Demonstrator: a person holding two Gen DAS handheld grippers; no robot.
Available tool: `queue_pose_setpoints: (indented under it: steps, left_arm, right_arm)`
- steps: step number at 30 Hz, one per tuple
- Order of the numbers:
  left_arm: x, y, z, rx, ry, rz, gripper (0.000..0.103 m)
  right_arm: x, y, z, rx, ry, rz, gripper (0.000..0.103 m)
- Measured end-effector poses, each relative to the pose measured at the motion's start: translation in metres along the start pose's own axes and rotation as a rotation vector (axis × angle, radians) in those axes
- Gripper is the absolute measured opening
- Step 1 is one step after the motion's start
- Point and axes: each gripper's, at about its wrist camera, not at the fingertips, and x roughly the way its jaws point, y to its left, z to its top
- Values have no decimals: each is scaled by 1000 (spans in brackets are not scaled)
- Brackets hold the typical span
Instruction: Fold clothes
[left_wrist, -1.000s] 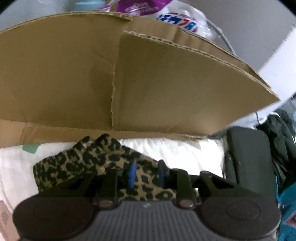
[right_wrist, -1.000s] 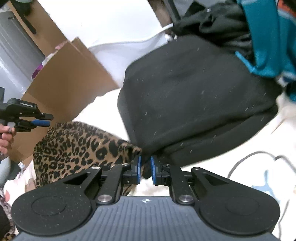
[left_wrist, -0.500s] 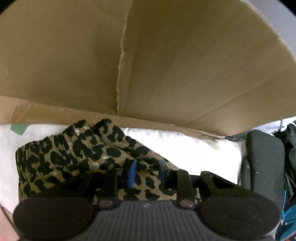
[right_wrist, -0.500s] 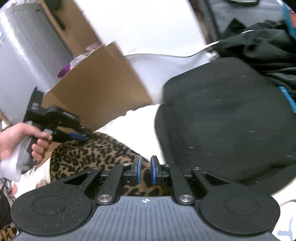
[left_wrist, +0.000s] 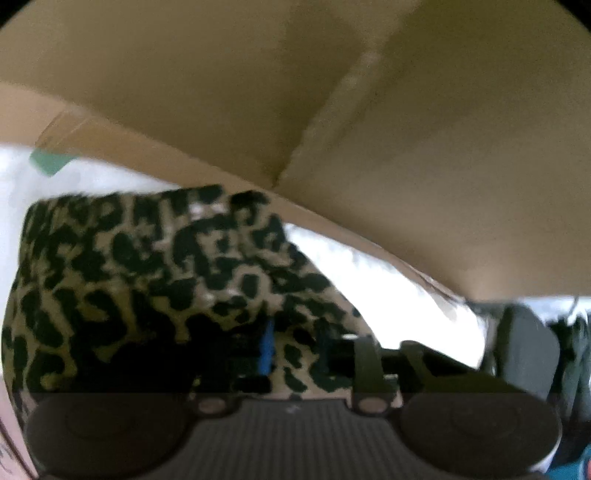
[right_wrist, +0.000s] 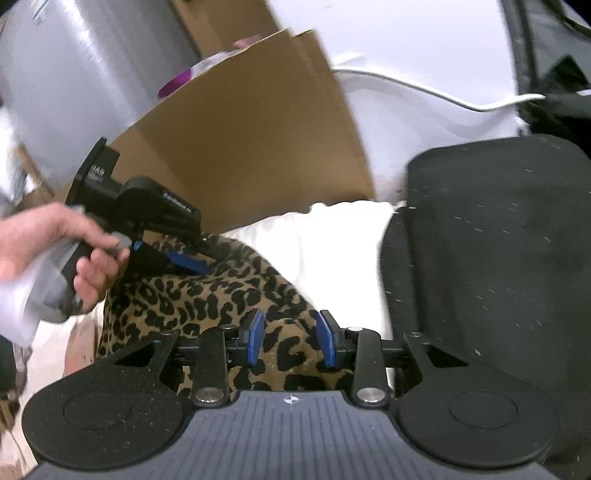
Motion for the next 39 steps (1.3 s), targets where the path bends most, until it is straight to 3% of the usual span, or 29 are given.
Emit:
queue_pose_setpoints:
  steps: [4,7,14,16,17,22,27,29,30,32,39]
  left_arm:
    - [1,14,0,-120,3,-20,14]
    - [1,13,2,-145,12,-19,13]
    - [3,5,6,-167,44,-10,25]
    - [4,1,10,-140,64,16,19]
    - [5,2,12,-138,77,37,8]
    - [7,12,14,-195,102,20,5]
    - [0,4,8,-148,81,24,0]
    - [-6,6,4,-149,79,-3,0]
    - [-11,6,3,-144,73,-14,0]
    - [-20,6,1,-136,61,-37,0]
    - [-47,-7,-2,-99,15,-123,0]
  right_arm:
    - [18,13,6,-75,51,1,34]
    - [31,21,12,-128,84,0,34]
    - [61,35,17,-213,181,16,34]
    - [67,35,16,-219,210,13,34]
    - [68,33,16,-216,214,12,34]
    - [73,27,20,-203,234,33,34]
    - [77,20,25,-192,254,67,34]
    - [79,17,27,-187,261,78,28]
    - [78,16,27,-185,261,75,14]
    - [75,16,27,-186,254,72,2]
    - [48,22,27,-193,171,54,0]
